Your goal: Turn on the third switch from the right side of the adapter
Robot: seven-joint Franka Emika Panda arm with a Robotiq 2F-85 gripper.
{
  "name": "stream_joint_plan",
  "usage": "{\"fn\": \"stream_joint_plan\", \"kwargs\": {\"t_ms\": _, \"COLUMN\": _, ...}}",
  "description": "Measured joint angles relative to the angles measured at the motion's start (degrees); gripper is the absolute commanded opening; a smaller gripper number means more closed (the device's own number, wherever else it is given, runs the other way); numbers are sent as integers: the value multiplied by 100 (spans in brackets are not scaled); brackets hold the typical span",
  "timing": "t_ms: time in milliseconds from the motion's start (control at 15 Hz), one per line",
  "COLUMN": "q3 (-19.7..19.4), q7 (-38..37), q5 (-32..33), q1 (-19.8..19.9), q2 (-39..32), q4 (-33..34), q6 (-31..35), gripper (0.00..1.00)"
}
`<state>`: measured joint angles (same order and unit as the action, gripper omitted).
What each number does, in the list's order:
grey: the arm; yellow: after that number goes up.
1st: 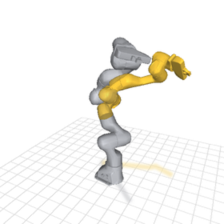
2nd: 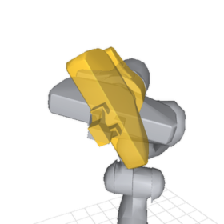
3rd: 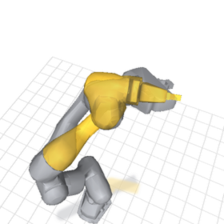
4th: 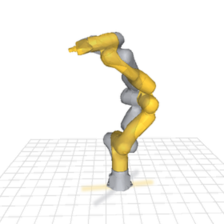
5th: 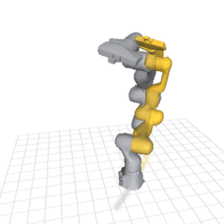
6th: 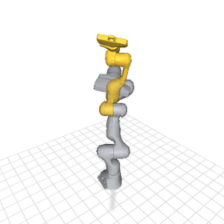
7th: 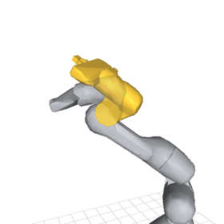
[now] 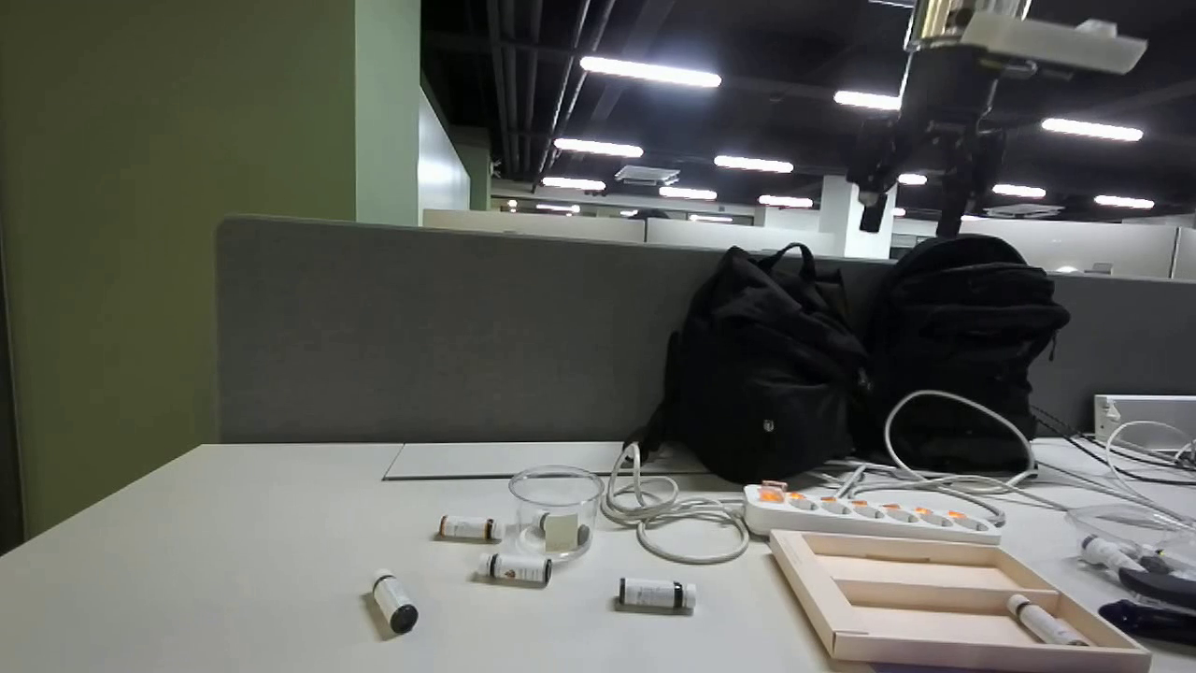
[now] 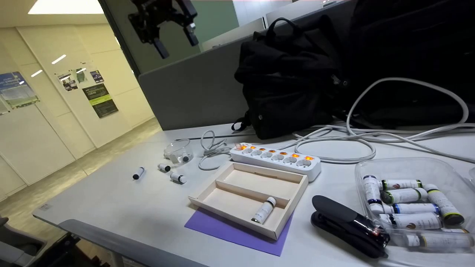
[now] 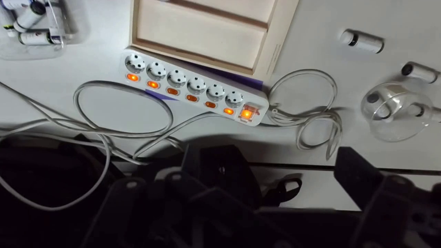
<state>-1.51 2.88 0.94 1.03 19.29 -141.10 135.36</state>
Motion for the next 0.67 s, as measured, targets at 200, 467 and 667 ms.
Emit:
{"fn": "stream_joint_plan", "kwargs": {"t_ms": 200, "q3": -116, "q7": 88, "q5": 29, "q1": 111, "q2": -1141, "q4": 567, "q6": 402, "gripper": 100}}
{"fn": "stream_joint_plan", "kwargs": {"t_ms": 467, "q3": -193, "q7": 135, "q5": 16, "q1": 244, "q2": -2476, "q4": 1635, "q6": -313, "gripper": 100}}
{"fn": "stream_joint_plan", "kwargs": {"t_ms": 667, "q3": -193, "q7": 136, "q5": 15, "q1": 233, "q2": -2705, "q4": 1862, "q6": -398, "gripper": 100}}
